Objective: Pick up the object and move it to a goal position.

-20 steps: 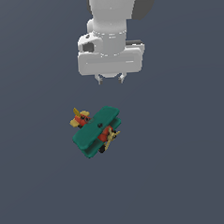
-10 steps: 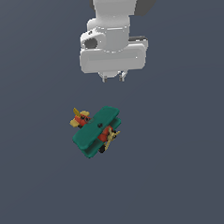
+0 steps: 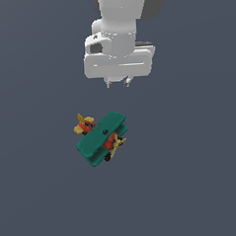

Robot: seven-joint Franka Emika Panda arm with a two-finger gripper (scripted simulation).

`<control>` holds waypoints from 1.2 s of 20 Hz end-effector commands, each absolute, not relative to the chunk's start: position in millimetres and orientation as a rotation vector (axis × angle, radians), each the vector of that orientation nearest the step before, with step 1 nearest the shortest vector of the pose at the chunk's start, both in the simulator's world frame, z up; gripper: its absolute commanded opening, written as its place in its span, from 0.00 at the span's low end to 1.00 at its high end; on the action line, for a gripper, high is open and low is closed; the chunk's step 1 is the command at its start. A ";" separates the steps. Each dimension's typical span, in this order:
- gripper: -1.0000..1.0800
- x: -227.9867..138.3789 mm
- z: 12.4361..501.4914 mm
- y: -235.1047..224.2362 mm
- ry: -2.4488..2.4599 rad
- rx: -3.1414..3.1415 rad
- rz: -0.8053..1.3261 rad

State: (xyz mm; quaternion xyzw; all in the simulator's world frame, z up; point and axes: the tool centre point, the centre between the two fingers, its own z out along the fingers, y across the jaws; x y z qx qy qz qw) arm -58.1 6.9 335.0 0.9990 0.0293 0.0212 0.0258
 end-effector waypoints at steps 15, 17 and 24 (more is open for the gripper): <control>0.62 -80.4 296.6 -20.6 0.068 2.911 -0.092; 0.62 -83.8 291.6 -24.9 0.066 2.883 -0.111; 0.62 -95.1 275.3 -40.2 0.061 2.783 -0.170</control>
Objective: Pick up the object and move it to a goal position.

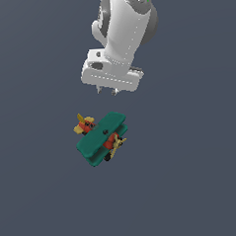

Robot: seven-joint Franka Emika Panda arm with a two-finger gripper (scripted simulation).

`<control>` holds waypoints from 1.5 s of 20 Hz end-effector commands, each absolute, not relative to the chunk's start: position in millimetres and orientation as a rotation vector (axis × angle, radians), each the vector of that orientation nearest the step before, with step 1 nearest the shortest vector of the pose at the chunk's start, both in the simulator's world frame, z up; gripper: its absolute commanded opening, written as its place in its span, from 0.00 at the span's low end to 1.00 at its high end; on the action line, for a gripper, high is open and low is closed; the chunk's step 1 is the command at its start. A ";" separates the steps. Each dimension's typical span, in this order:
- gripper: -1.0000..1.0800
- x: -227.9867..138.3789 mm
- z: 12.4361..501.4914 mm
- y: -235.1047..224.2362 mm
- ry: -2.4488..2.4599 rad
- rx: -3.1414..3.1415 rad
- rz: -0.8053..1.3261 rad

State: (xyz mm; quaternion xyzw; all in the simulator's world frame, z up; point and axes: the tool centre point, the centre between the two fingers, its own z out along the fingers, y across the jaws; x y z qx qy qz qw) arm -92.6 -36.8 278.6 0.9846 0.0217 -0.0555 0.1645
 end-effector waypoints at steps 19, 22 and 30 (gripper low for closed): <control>0.62 -121.6 242.1 -81.5 0.069 2.506 -0.261; 0.62 -125.0 238.2 -87.8 0.074 2.462 -0.266; 0.62 -132.9 229.3 -103.7 0.089 2.347 -0.271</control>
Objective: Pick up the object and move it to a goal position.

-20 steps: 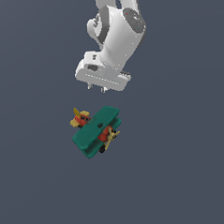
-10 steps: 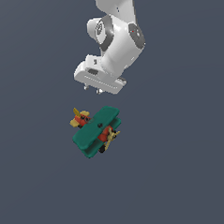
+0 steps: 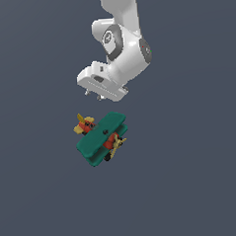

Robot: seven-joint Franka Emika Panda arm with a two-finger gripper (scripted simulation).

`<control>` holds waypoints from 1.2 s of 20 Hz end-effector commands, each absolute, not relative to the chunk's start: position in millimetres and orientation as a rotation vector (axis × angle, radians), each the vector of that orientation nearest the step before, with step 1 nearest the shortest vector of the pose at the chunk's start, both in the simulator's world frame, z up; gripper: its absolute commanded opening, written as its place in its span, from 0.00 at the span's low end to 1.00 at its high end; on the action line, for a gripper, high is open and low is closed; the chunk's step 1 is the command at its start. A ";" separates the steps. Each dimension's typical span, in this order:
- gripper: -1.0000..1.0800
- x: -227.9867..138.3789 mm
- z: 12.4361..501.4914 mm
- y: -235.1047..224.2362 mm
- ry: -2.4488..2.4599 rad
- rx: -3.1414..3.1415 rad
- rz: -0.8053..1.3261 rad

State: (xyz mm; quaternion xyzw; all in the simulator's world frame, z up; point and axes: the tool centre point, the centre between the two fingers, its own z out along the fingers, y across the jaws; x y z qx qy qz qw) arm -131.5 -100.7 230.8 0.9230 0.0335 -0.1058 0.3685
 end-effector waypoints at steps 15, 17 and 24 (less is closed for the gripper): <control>0.62 -142.4 217.6 -129.8 0.134 2.141 -0.241; 0.62 -143.2 216.4 -132.8 0.141 2.114 -0.233; 0.62 -144.8 212.7 -142.3 0.170 2.025 -0.201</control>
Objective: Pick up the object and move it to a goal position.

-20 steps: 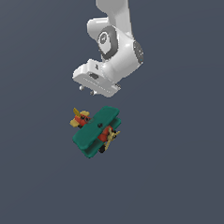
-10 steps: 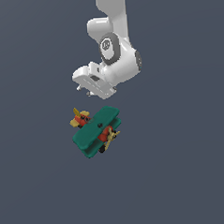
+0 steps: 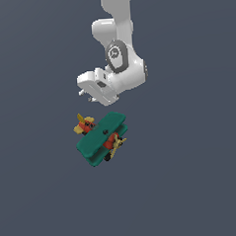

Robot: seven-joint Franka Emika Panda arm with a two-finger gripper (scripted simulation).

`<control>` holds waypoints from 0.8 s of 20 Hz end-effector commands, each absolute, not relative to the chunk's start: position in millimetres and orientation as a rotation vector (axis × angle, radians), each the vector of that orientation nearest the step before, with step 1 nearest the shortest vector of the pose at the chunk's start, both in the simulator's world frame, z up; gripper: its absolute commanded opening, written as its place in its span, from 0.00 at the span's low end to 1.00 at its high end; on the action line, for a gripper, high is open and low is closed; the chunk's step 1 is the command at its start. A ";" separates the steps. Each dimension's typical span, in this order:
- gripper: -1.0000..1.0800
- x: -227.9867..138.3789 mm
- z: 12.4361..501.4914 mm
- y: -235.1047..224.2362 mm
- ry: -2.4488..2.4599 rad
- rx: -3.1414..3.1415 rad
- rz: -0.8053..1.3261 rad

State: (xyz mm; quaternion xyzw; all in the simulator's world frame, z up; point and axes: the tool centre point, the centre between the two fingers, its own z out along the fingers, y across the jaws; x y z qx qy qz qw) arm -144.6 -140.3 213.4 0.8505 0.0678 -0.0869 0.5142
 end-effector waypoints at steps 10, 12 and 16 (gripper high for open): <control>0.62 -144.5 208.4 -152.7 0.217 1.904 -0.138; 0.62 -144.1 207.5 -154.3 0.227 1.881 -0.123; 0.62 -143.0 206.0 -157.1 0.248 1.836 -0.092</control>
